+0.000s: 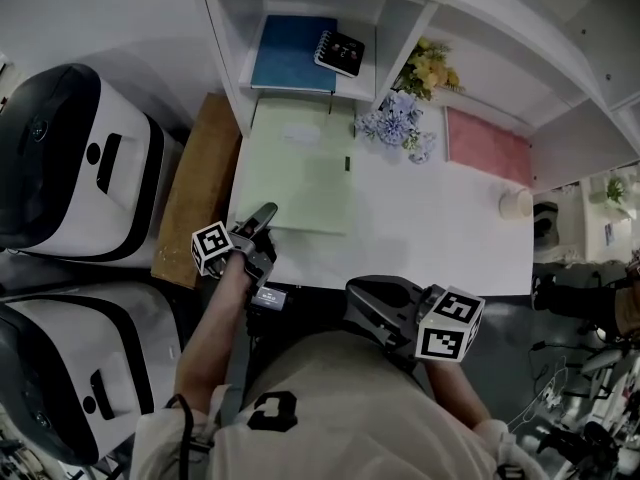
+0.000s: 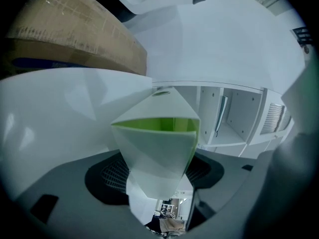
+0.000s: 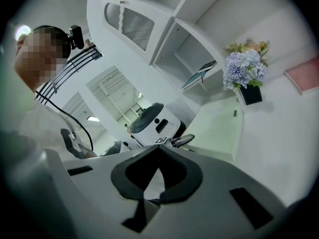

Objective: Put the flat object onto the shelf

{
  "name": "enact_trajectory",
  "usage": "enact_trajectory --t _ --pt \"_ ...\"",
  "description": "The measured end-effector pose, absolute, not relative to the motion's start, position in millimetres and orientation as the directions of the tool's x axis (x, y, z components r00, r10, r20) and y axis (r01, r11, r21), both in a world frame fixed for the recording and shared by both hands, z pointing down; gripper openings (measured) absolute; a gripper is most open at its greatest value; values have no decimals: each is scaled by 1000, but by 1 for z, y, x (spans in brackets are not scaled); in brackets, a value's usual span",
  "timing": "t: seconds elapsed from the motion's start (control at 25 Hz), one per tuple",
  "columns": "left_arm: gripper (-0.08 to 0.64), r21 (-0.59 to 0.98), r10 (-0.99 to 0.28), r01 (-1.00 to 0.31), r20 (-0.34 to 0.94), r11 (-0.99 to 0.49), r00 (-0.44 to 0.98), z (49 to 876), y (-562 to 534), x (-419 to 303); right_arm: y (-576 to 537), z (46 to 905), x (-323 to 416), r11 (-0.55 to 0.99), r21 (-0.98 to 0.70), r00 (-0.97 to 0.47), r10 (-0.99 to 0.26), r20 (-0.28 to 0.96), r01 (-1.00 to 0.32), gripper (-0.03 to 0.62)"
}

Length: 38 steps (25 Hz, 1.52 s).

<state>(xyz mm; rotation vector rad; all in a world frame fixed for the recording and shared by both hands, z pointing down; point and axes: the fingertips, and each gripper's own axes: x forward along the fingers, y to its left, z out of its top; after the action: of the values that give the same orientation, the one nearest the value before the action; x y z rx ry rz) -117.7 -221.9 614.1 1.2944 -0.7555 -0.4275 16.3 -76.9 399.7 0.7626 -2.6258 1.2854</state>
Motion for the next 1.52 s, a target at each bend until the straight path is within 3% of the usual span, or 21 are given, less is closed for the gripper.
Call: enact_trajectory --t 1.52 --pt "322 960 -658 -130 265 247 705 621 -249 -115 -86 410 7 490 -710 -858 -377 350 -505 21"
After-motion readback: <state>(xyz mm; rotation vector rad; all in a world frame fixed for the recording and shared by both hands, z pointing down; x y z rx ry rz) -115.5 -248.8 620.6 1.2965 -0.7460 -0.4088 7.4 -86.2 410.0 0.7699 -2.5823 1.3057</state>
